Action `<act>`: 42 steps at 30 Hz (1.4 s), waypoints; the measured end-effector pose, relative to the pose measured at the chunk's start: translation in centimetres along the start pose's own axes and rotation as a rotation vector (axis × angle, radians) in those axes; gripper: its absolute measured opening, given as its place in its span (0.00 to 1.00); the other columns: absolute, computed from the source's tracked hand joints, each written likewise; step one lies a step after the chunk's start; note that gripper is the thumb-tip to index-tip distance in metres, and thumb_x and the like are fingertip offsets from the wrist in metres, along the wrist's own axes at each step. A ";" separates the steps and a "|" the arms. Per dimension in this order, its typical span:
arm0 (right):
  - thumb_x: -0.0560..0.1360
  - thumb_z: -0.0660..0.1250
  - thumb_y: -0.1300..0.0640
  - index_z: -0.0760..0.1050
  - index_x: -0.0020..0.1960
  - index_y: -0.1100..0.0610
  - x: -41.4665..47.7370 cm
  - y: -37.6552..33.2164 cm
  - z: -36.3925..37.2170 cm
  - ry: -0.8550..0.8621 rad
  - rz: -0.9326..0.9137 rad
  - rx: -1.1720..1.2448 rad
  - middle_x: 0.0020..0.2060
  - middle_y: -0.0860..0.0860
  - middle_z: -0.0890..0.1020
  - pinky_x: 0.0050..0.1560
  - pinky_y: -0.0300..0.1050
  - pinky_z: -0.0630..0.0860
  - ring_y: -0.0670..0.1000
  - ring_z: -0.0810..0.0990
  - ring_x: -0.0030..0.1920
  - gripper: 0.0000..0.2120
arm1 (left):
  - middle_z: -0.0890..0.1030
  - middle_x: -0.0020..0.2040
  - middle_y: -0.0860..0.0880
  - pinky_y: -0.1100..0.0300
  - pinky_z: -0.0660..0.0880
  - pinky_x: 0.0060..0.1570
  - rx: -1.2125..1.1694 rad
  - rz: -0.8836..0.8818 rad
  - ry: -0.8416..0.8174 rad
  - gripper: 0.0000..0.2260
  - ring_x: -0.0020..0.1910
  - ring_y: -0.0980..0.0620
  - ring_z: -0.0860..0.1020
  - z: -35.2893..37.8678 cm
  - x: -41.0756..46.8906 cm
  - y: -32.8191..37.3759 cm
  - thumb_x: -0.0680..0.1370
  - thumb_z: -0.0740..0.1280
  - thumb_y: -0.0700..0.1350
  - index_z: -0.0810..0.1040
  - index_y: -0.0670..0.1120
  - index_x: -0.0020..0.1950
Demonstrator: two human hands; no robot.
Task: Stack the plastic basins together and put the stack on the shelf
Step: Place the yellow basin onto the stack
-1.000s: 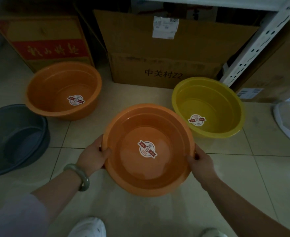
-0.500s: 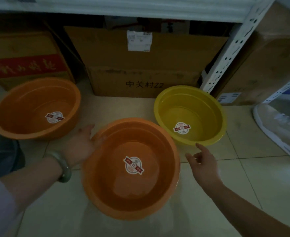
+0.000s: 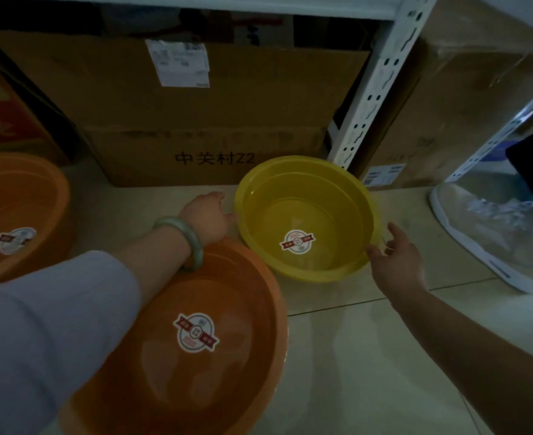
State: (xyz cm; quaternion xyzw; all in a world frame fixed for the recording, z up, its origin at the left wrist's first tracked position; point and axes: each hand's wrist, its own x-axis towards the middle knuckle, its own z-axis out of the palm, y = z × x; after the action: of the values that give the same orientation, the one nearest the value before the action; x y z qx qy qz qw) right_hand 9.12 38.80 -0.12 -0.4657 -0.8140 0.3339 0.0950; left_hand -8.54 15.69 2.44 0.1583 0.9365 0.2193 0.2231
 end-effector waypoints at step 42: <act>0.72 0.66 0.51 0.74 0.63 0.50 -15.2 -10.5 -1.9 -0.174 -0.091 0.255 0.58 0.52 0.81 0.48 0.47 0.76 0.53 0.80 0.53 0.19 | 0.81 0.43 0.52 0.56 0.74 0.43 -0.319 -0.116 0.393 0.17 0.43 0.53 0.78 -9.6 -22.0 -11.0 0.70 0.70 0.53 0.78 0.54 0.59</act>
State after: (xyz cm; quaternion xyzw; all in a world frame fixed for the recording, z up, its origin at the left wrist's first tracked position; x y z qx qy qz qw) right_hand 11.02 23.59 10.34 -0.3820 -0.7903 0.4690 0.0977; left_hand 3.33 -5.67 12.56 0.0214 0.9229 0.3777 0.0714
